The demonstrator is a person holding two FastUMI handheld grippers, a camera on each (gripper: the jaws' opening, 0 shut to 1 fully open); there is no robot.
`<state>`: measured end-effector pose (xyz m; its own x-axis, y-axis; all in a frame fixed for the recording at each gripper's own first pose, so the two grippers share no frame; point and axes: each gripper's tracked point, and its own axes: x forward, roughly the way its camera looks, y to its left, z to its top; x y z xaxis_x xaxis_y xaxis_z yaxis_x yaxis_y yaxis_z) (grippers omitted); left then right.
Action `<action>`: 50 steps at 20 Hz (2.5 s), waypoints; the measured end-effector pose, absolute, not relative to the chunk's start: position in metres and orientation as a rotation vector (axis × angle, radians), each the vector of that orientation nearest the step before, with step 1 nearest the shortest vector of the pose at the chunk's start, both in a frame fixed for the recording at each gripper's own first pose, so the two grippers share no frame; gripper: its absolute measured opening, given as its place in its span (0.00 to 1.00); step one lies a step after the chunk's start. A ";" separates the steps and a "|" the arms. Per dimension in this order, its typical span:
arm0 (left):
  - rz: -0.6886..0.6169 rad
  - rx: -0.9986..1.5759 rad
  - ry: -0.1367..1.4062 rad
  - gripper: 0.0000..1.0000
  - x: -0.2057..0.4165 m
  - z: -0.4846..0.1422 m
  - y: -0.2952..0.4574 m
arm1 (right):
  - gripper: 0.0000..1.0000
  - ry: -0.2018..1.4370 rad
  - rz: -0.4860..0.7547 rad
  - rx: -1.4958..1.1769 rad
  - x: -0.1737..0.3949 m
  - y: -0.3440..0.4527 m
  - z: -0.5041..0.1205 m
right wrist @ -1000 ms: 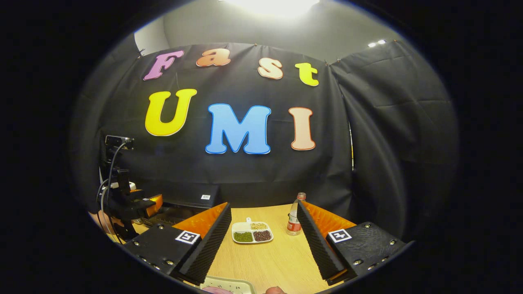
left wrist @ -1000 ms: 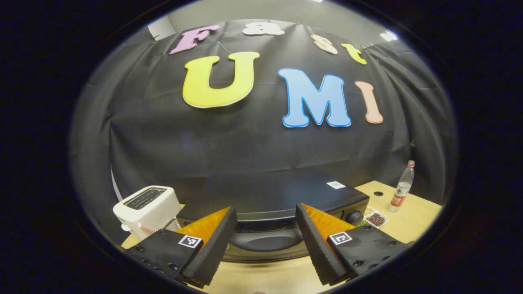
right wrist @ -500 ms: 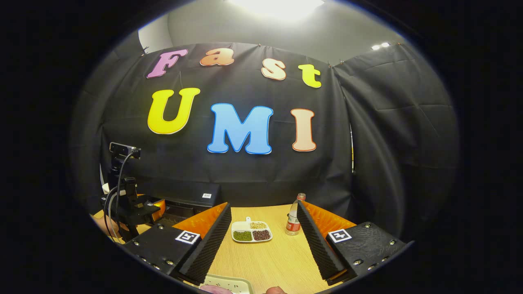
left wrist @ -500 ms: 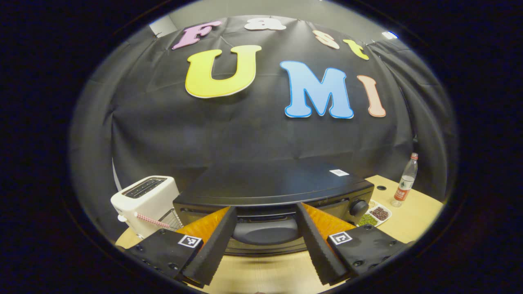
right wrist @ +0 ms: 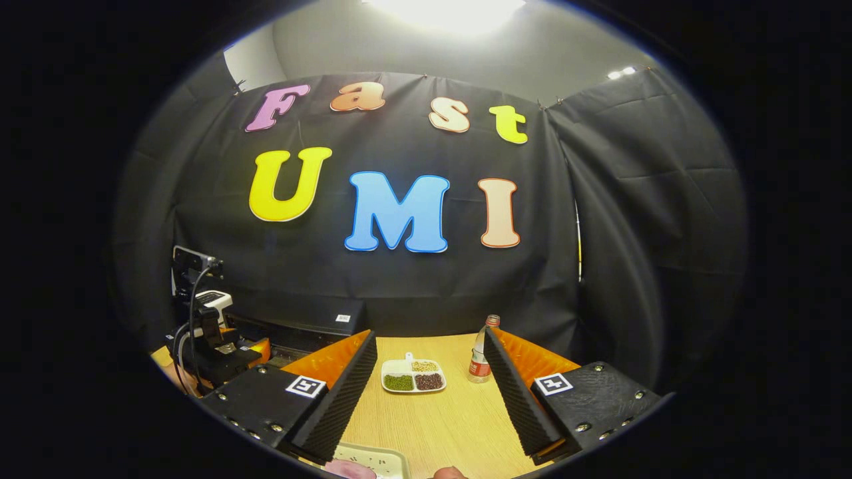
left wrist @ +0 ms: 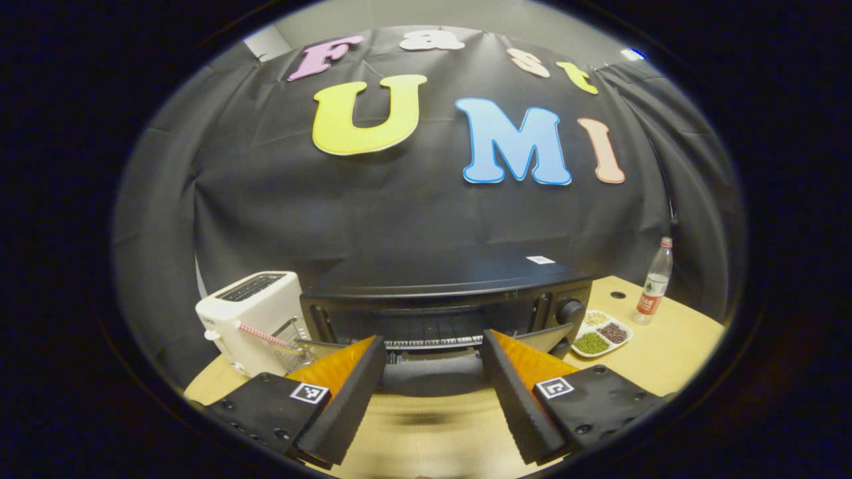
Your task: Open the electric oven with the left hand, put the food in, and close the electric oven.
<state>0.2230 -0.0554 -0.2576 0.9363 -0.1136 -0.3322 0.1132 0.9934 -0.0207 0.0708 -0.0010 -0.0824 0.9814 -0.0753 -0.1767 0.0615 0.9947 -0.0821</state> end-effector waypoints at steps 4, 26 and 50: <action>-0.115 -0.005 0.367 0.91 0.204 -0.269 -0.056 | 0.98 0.190 -0.050 -0.068 0.067 -0.003 -0.085; -0.093 0.035 0.510 0.98 0.140 -0.330 -0.062 | 0.98 0.230 0.016 -0.077 0.046 -0.010 -0.091; -0.024 0.004 0.137 1.00 0.080 -0.099 -0.043 | 1.00 0.660 0.252 0.140 0.025 0.018 -0.182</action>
<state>0.0796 -0.0427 -0.0993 0.9904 -0.0238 -0.1363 0.0243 0.9997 0.0023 0.0252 0.0185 -0.1824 0.7611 0.2747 -0.5875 -0.1865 0.9603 0.2074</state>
